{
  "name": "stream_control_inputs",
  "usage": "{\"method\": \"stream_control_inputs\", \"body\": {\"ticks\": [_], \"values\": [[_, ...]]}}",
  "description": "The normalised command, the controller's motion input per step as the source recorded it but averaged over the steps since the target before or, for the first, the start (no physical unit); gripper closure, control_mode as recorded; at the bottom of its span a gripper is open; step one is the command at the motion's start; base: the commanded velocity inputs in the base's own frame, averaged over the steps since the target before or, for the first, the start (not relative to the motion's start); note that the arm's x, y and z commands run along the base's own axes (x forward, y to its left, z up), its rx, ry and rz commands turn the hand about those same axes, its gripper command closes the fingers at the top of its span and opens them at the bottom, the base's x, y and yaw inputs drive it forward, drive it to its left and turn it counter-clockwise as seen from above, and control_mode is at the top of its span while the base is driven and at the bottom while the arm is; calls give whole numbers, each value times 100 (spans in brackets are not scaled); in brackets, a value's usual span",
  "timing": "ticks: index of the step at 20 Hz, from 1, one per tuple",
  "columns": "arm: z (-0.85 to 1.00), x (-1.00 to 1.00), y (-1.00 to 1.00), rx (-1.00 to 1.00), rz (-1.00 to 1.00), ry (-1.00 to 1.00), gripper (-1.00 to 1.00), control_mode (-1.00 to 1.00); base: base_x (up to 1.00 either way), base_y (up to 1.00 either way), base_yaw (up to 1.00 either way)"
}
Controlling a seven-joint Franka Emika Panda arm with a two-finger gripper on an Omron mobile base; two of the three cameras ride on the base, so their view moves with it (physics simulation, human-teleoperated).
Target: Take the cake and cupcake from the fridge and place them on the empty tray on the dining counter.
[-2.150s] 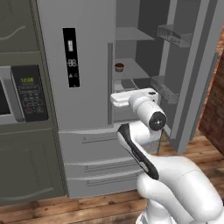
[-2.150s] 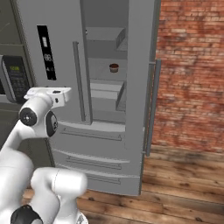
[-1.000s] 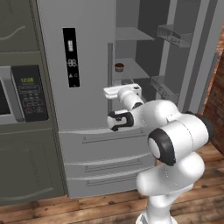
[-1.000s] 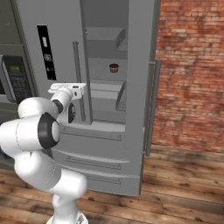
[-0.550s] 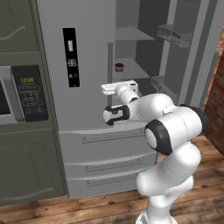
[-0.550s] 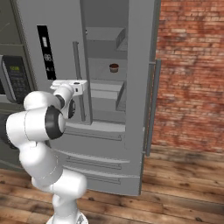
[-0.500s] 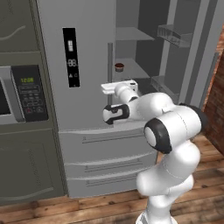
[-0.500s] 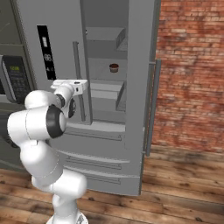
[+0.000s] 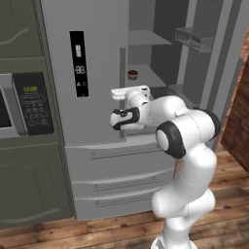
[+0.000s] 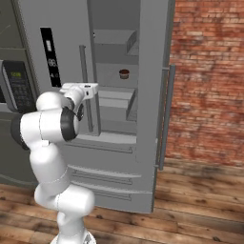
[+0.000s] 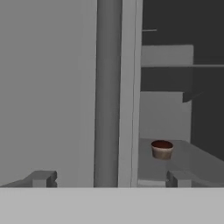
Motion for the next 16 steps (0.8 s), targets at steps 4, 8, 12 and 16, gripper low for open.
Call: {"method": "stream_control_inputs", "body": {"ticks": [4,8,12,16], "values": [[0,35,4,0,-2,0,-100,-100,0,0,0],[0,31,5,0,-2,0,-100,-100,0,0,0],[0,40,2,0,-2,0,-100,-100,0,0,0],[0,50,0,0,-1,0,-100,-100,0,0,0]]}}
